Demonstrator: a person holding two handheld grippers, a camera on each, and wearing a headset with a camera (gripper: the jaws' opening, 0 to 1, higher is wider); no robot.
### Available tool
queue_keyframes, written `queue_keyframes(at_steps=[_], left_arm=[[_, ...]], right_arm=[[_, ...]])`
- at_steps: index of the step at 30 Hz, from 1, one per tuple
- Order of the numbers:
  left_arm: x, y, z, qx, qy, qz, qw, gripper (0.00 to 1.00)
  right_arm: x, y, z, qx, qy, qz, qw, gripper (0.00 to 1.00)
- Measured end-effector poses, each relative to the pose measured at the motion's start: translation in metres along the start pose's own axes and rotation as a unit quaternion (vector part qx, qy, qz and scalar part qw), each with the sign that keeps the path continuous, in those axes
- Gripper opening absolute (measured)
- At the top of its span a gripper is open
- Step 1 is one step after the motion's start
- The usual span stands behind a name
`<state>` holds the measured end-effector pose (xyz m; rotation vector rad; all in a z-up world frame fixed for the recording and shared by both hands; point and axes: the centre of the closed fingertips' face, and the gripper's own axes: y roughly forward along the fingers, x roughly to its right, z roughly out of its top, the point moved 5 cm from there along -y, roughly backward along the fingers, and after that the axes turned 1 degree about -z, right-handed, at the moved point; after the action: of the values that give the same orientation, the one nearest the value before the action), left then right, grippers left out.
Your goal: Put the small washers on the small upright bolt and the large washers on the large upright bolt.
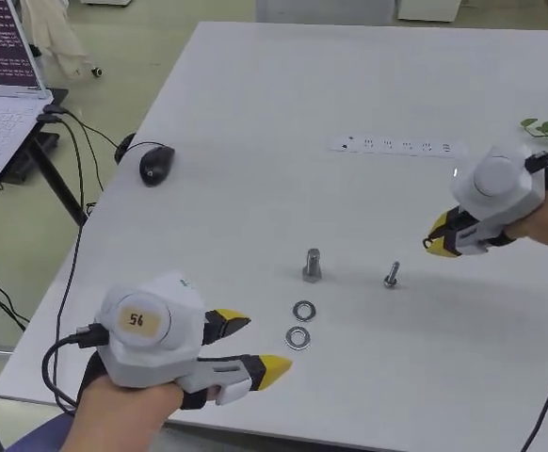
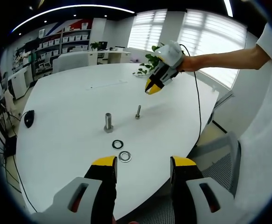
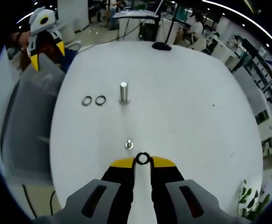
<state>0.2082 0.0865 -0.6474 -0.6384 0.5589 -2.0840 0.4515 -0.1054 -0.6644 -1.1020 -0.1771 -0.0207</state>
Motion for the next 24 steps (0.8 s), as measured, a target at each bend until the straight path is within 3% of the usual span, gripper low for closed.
queue_keyframes(at_steps=[8,17,24], left_arm=[[-0.005,-0.004,0.001,0.003,-0.004,0.01,0.9999,0.45],[-0.017,-0.008,0.004,0.011,-0.015,0.028,0.9994,0.47],[-0.02,-0.009,0.007,0.013,-0.016,0.032,0.9993,0.48]], right_arm=[[0.0,0.017,0.012,-0.007,-0.022,0.023,0.9995,0.13],[-0.012,0.04,0.013,-0.021,-0.037,0.05,0.9979,0.13],[-0.016,0.048,0.012,-0.026,-0.038,0.06,0.9971,0.13]])
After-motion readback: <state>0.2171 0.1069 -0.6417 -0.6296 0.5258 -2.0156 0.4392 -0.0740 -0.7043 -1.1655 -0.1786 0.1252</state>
